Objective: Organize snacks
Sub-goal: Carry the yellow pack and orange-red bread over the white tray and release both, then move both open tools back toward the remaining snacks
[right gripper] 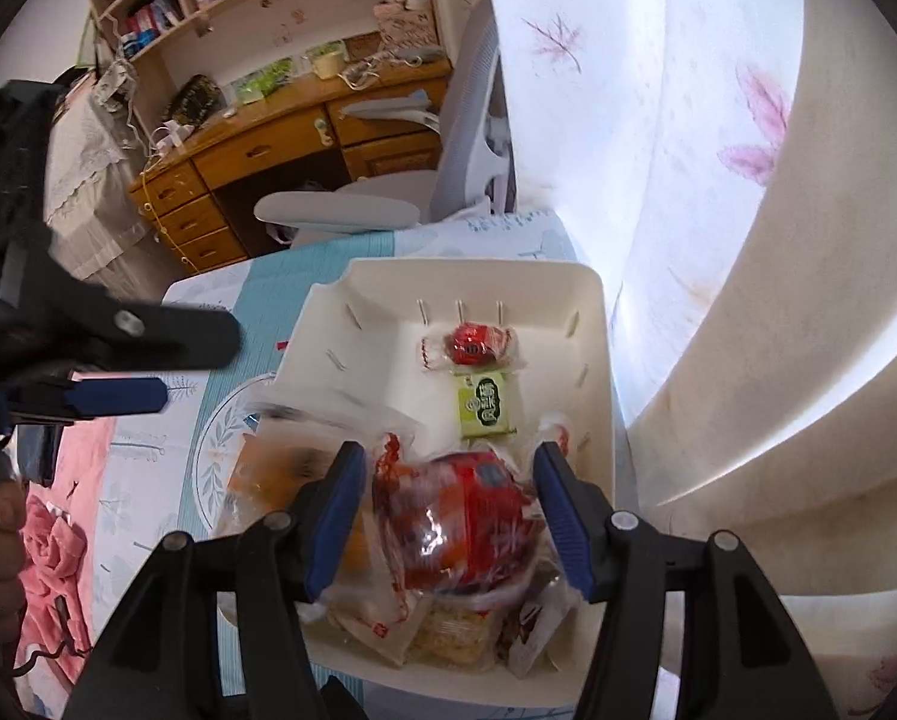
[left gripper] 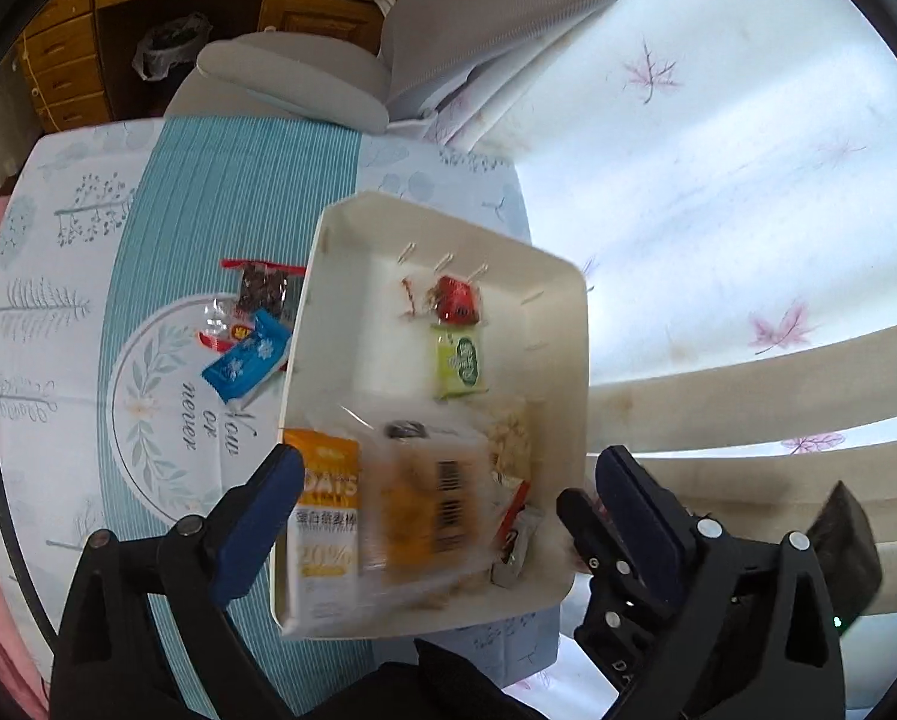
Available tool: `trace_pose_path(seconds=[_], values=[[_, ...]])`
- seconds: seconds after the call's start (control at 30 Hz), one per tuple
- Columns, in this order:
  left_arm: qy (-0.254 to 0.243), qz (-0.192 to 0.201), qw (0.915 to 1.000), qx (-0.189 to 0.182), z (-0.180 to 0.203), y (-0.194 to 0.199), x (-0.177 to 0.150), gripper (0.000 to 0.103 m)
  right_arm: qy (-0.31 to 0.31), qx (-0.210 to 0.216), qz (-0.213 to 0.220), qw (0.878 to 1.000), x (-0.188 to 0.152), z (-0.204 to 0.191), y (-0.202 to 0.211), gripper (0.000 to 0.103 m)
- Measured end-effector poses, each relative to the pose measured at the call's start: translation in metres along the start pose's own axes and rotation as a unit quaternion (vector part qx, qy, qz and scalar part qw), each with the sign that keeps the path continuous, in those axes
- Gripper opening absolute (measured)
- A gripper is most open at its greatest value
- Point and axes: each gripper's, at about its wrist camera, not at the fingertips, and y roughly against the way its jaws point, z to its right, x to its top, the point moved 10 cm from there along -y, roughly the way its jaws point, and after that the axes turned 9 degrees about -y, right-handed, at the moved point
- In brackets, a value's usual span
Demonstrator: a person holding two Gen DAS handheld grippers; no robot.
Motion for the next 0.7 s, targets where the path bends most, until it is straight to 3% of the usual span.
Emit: trace_pose_path(seconds=[0.03, 0.17, 0.7], values=[[-0.001, 0.0, 1.0, 0.003, -0.001, 0.001, 0.001, 0.098, -0.006, 0.0, -0.003, 1.0, 0.0, 0.001, -0.001, 0.059], [0.001, -0.002, 1.0, 0.006, -0.005, 0.006, -0.002, 0.099, -0.023, -0.003, -0.005, 1.0, -0.001, 0.004, -0.001, 0.077], [0.029, 0.003, 0.9995, 0.01, -0.057, 0.047, -0.044, 0.099, -0.038, 0.012, -0.014, 0.999, -0.025, -0.036, 0.006, 0.077]])
